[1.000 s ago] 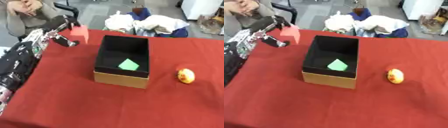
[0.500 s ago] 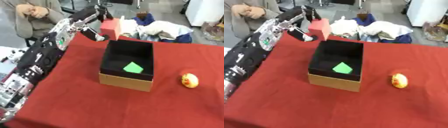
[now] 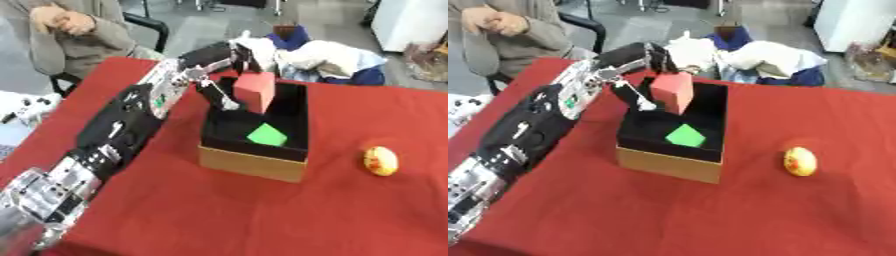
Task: Pick up objects on the table and place them in the box.
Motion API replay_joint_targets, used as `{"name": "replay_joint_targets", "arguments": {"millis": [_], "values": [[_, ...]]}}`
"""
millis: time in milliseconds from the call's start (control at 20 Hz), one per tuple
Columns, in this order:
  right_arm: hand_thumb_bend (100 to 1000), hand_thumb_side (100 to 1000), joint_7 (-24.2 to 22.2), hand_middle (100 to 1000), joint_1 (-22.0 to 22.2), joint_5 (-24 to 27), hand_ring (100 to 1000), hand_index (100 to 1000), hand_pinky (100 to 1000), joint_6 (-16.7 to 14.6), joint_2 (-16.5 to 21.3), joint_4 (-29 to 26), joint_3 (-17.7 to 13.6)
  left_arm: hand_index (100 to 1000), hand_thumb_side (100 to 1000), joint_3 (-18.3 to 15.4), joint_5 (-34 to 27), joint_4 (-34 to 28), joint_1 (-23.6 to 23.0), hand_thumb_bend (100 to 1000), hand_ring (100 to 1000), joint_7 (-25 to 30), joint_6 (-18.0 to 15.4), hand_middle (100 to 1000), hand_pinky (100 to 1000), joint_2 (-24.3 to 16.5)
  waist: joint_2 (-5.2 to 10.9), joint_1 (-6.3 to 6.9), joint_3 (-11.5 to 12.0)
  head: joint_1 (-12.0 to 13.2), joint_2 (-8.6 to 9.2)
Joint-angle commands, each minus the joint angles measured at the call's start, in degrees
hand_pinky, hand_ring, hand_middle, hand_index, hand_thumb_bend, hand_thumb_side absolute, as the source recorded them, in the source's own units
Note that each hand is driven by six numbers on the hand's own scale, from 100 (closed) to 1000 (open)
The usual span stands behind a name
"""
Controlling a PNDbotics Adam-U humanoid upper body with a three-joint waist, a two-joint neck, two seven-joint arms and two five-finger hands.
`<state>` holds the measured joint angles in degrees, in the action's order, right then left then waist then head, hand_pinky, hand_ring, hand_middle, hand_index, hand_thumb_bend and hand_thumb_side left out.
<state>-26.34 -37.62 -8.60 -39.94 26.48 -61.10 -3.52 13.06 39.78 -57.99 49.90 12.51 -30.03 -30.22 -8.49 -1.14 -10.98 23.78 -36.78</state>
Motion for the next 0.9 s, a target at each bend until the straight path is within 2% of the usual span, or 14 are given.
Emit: {"name": "replay_joint_targets", "arguments": {"millis": [50,100,150,200,300,350,450,600,750,900], "values": [[100,252,-9.76,573,-0.85,0.47,592,677,707,-9.68,1.19,-1.11,-0.60,779,438,0.42,0.82,-0.48,0.18,318,605,1.65,-0.64,627,637,-0.47,0.79,-0.10,0.07,0.25,0.13],[100,252,-9.76,574,-0.80,0.47,592,677,707,-9.69,1.20,-1.10,-0.62,793,504,0.63,1.04,-0.78,-0.14,342,621,2.01,-0.83,649,646,-0.63,0.81,-0.11,0.15,0.16,0.11],[100,252,-9.77,574,-0.77,0.47,592,677,707,-9.71,1.21,-1.09,-0.64,793,504,0.77,1.21,-1.18,-0.41,342,621,2.27,-0.96,649,646,-0.83,0.82,-0.11,0.21,0.10,0.09],[100,251,-9.77,574,-0.71,0.46,592,677,707,-9.71,1.24,-1.07,-0.68,819,758,0.94,1.38,-1.64,-0.65,457,659,2.52,-1.10,693,664,-1.11,0.85,-0.13,0.31,-0.04,0.03],[100,251,-9.73,573,-0.54,0.41,592,677,707,-9.70,1.35,-0.97,-0.77,842,915,1.19,1.77,-3.06,-1.15,584,702,2.69,-1.37,739,691,-1.98,0.92,-0.15,0.52,-0.30,-0.11],[100,251,-9.70,573,-0.48,0.40,592,677,707,-9.71,1.38,-0.94,-0.80,846,960,1.30,2.00,-3.79,-1.40,630,711,2.82,-1.49,747,699,-2.43,0.95,-0.17,0.59,-0.39,-0.15],[100,252,-9.64,573,-0.38,0.40,592,677,707,-9.73,1.44,-0.92,-0.85,853,1000,1.27,2.16,-5.22,-1.96,674,724,2.82,-1.56,758,712,-3.40,1.01,-0.19,0.73,-0.55,-0.28],[100,250,-9.55,574,-0.27,0.33,593,677,707,-9.75,1.60,-0.85,-0.94,860,1000,1.09,1.22,-7.56,-3.10,702,748,2.62,-1.52,777,734,-5.05,1.07,-0.22,1.02,-0.96,-0.37],[100,249,-9.40,575,-0.32,0.15,594,678,707,-9.78,1.88,-0.64,-1.06,858,1000,0.27,-2.35,-11.37,-4.89,675,752,2.12,-0.73,779,736,-7.45,1.17,-0.23,1.39,-1.52,-0.48],[100,246,-9.11,580,-0.82,-0.23,597,681,706,-9.90,2.23,-0.20,-1.13,843,1000,-1.45,-7.86,-16.64,-7.33,623,736,1.02,1.54,762,725,-10.01,1.28,-0.29,1.85,-2.06,-0.55]]}}
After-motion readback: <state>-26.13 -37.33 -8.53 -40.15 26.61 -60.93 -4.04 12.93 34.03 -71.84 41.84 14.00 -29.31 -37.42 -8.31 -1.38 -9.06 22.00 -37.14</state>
